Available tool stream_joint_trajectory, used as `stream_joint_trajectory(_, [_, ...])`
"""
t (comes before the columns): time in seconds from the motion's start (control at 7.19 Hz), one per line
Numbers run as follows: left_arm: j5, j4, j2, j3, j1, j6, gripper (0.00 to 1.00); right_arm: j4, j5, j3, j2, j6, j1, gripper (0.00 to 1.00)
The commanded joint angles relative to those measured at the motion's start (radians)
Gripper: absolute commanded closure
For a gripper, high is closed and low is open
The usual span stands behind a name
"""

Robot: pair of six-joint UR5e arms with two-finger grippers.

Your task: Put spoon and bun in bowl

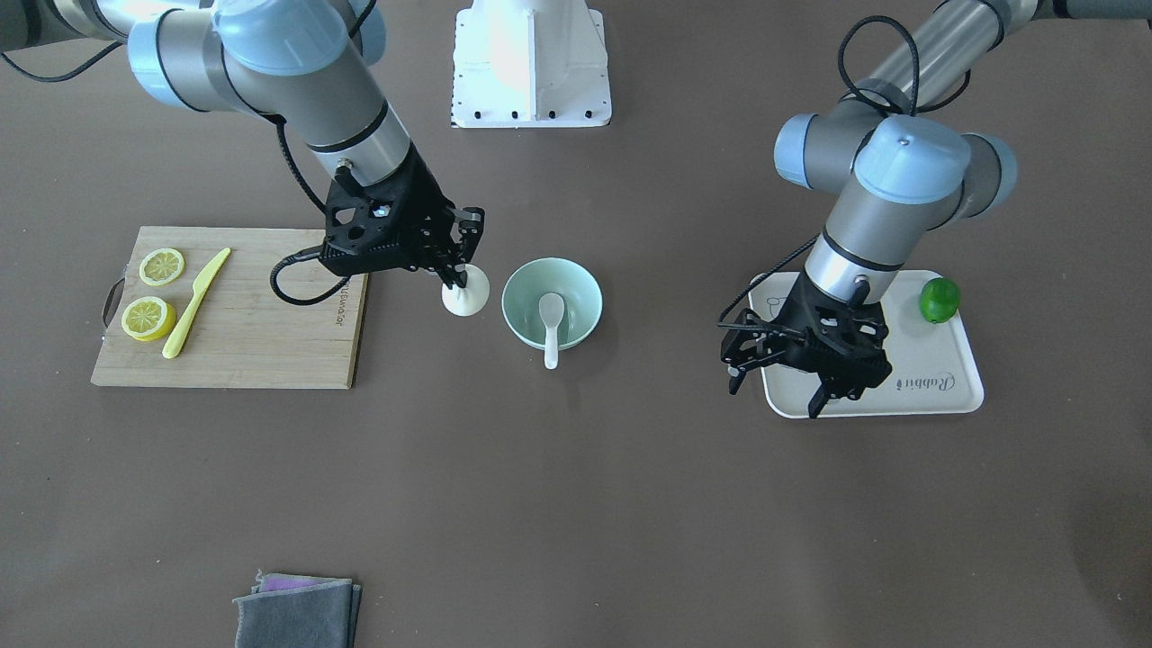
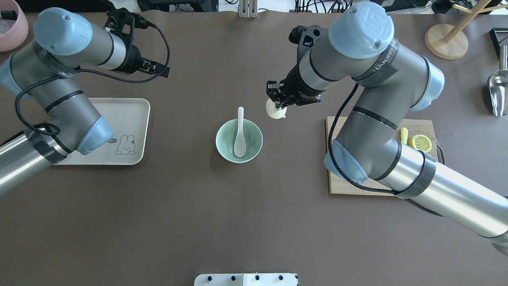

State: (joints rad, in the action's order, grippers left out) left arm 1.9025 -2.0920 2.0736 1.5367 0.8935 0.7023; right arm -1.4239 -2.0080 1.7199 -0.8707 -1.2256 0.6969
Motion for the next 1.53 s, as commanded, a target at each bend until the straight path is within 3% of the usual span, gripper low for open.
stream_joint_trajectory(0.0, [0.059, -0.006, -0.064, 0.013, 0.094, -0.055, 0.02, 0.010, 0.111, -0.132, 0.113, -0.020, -0.075, 1.00])
stream_joint_trajectory(0.42, [0.060, -0.007, -0.086, 0.022, 0.117, -0.056, 0.02, 0.032, 0.156, -0.175, 0.111, -0.022, -0.140, 1.00])
stream_joint_trajectory(0.56, [0.058, 0.001, -0.086, 0.020, 0.120, -0.056, 0.02, 0.030, 0.155, -0.181, 0.113, -0.026, -0.145, 0.94])
stream_joint_trajectory(0.7, [0.059, 0.001, -0.084, 0.019, 0.123, -0.056, 0.02, 0.031, 0.152, -0.181, 0.113, -0.057, -0.158, 0.01])
stream_joint_trajectory(0.97, [0.058, 0.001, -0.086, 0.019, 0.123, -0.056, 0.02, 0.011, 0.085, -0.165, 0.108, -0.074, -0.137, 0.00])
stream_joint_trajectory(1.11, [0.063, 0.000, -0.086, 0.020, 0.123, -0.056, 0.02, -0.050, -0.002, -0.146, 0.105, -0.039, -0.082, 0.00])
stream_joint_trajectory(1.25, [0.066, 0.001, -0.087, 0.032, 0.134, -0.058, 0.02, -0.099, -0.050, -0.085, 0.064, 0.104, -0.026, 0.00])
stream_joint_trajectory(1.39, [0.096, 0.003, -0.102, 0.034, 0.162, -0.099, 0.02, -0.128, -0.054, 0.025, -0.055, 0.253, 0.030, 0.00])
